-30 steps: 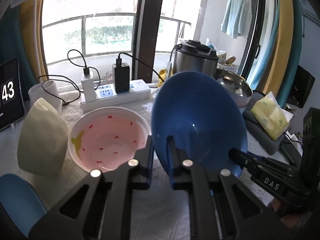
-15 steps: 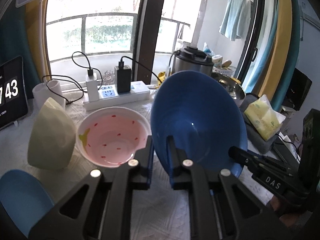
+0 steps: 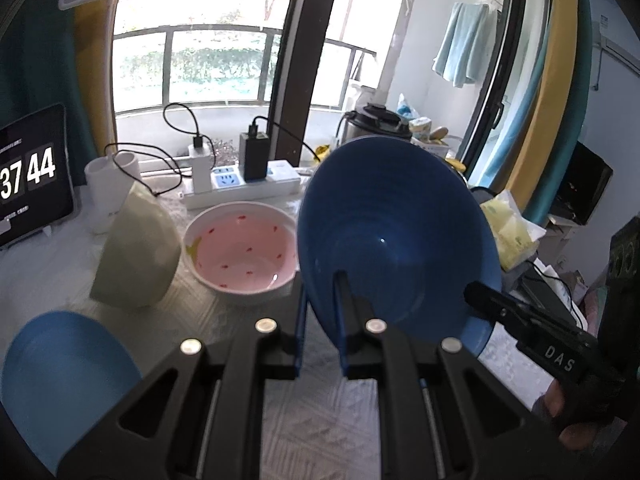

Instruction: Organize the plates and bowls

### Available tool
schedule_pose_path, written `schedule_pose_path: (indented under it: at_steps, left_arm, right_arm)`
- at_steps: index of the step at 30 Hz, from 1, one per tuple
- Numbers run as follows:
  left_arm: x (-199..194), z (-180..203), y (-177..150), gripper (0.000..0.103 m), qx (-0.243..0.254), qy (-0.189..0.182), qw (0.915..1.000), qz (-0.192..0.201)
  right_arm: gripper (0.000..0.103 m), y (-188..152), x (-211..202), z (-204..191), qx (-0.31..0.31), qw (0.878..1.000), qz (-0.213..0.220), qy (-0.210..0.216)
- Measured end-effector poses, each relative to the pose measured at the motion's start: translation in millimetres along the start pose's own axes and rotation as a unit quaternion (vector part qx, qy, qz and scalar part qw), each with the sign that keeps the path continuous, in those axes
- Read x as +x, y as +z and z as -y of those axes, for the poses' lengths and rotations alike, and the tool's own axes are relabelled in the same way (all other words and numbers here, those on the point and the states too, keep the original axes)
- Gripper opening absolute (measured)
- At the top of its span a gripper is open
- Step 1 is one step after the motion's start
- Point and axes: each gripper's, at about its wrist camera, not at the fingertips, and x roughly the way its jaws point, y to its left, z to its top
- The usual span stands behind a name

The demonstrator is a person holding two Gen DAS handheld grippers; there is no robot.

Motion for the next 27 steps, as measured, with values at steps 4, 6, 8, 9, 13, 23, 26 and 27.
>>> schedule_pose_path:
  at_steps: [4, 6, 8, 9, 13, 23, 26, 27]
  left_arm:
    - [-14, -2, -6, 0.013, -0.003, 0.002, 1.0000, 0.003]
    - [-21, -3, -10, 0.013, -0.003, 0.004, 1.0000, 0.003]
    - [-27, -4, -14, 0.013, -0.003, 0.006, 1.0000, 0.000]
    - [-29, -5, -16, 0.013, -0.002, 0.006, 1.0000, -0.002]
    - [-40, -8, -24, 0.013, -0.002, 0.011, 0.9999, -0.007]
    - [-55, -9, -41, 0.014, 0.000, 0.022, 0.9996, -0.014]
    - [-57, -10, -48, 0.015, 0.000, 0.025, 0.9994, -0.024]
    - [-57, -11, -50, 0.015, 0.000, 0.025, 0.9993, -0.027]
  right_arm:
    - [0.017, -6, -9, -6, -0.003, 1.000, 0.001, 0.005]
    - [0.017, -9, -15, -10, -0.005, 1.000, 0.002, 0.008]
    - [0.017, -12, -18, -13, -0.005, 1.000, 0.002, 0.010]
    - [0.017, -14, -19, -14, -0.005, 1.000, 0.000, 0.011]
    - [0.017, -21, -23, -20, -0.009, 1.000, -0.005, 0.015]
    - [0.017, -38, -34, -27, -0.008, 1.000, -0.018, 0.022]
    - [0.017, -43, -35, -28, -0.007, 0.999, -0.028, 0.023]
    - [0.017, -46, -35, -28, -0.007, 0.999, -0.032, 0.023]
